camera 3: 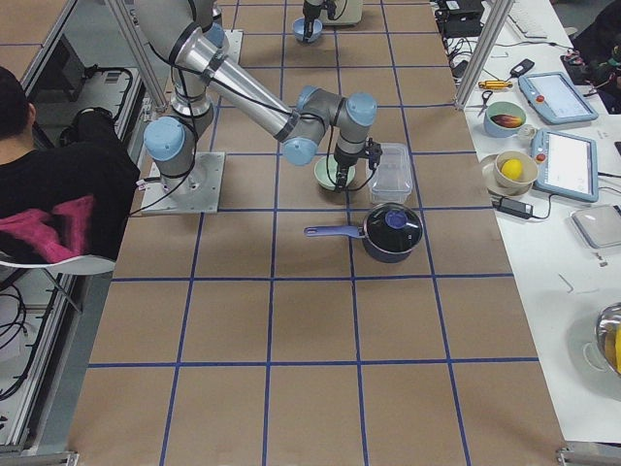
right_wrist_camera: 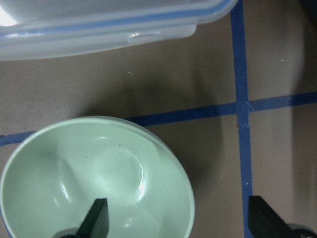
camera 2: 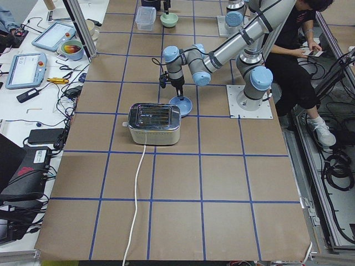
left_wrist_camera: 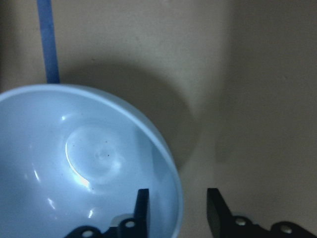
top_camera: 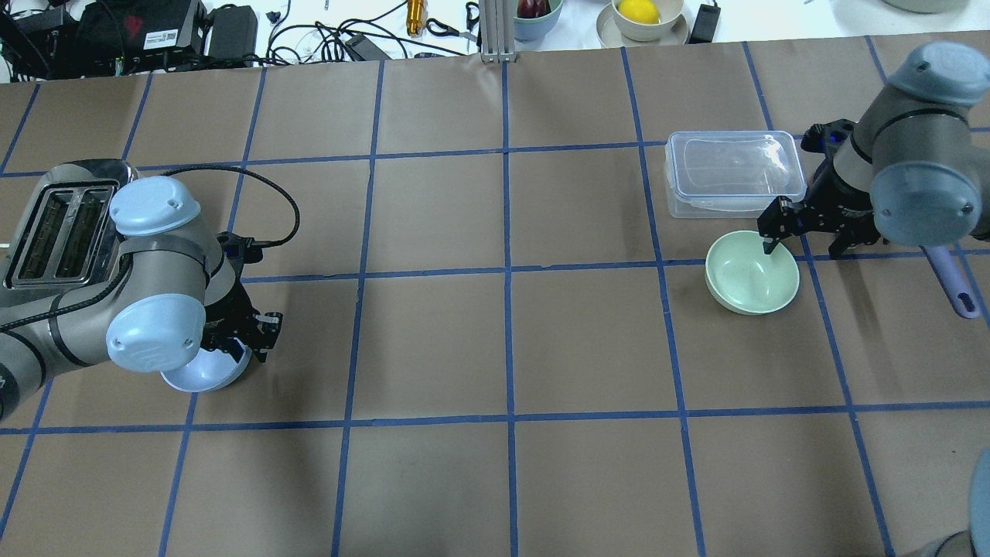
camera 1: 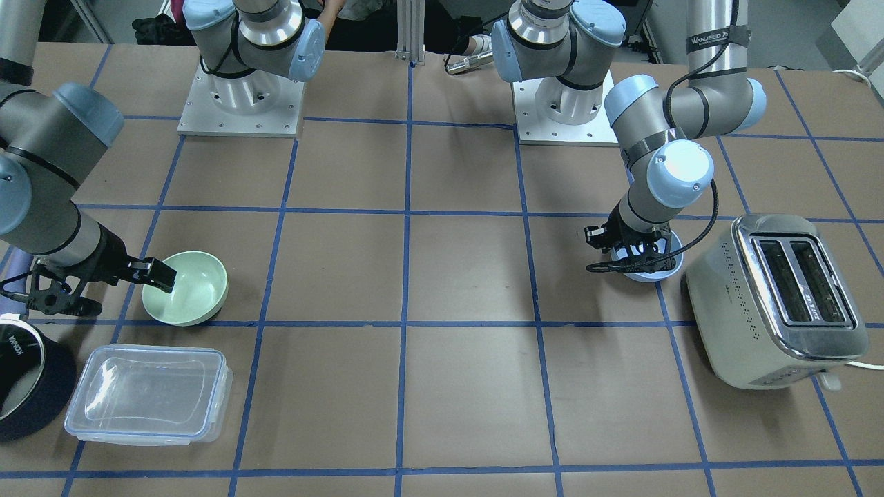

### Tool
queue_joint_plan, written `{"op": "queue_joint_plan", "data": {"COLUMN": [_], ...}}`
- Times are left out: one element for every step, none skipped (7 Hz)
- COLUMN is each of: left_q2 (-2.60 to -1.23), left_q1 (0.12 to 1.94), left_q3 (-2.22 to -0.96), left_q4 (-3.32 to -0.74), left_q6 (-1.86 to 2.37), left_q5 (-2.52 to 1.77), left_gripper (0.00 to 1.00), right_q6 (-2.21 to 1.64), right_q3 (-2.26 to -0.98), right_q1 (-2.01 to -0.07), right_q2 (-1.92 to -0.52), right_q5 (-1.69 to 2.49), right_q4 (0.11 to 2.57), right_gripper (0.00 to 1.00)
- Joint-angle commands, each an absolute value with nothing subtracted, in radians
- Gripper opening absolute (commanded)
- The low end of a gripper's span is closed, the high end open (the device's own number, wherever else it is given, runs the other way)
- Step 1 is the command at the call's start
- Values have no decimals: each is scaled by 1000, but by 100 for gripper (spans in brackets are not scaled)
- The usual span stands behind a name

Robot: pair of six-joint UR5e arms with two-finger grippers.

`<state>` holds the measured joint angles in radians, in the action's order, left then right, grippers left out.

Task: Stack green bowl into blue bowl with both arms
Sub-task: 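Grasp light blue bowl rim with left gripper while right grasps green bowl, then carry the light blue bowl to the table center with the left gripper and release it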

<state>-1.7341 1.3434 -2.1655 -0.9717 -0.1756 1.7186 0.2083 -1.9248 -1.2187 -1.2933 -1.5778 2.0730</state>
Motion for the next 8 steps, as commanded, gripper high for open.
{"op": "queue_joint_plan", "data": {"left_q2": [-1735, -1747, -1785, -1846, -1918, -1975, -2017, -2064], "left_q1": [1508, 1660, 1771, 1861, 1935, 1977, 2017, 2029], "left_q3": [-2108, -2009, -1908, -1828, -1753, -1677, -1614, -1589], "left_q4": [-933, -969, -1027, -1019, -968, -962, -965, -962], "left_q6": [-65, 72, 188, 296, 392, 487, 498, 523], "left_q5": [1718, 1697, 1637, 1587, 1539, 1495, 1503, 1503], "left_gripper": [0, 0, 0, 0, 0, 0, 0, 0], "right_q6": [210, 212, 213, 244, 291, 294, 295, 295], "right_q3": [-1973, -1977, -1976, -1974, -1974, -1968, -1951, -1906], "right_q1": [-1216, -1216, -1216, -1216, -1215, -1215, -1213, -1213], "right_q2": [-1284, -1270, -1261, -1262, -1262, -1270, -1278, -1288], "right_q5": [-1580, -1588, -1588, -1591, -1594, -1603, -1609, -1609], "right_q4": [2077, 2075, 2075, 2074, 2069, 2063, 2054, 1993], "right_gripper": [87, 67, 43, 0, 0, 0, 0, 0]}}
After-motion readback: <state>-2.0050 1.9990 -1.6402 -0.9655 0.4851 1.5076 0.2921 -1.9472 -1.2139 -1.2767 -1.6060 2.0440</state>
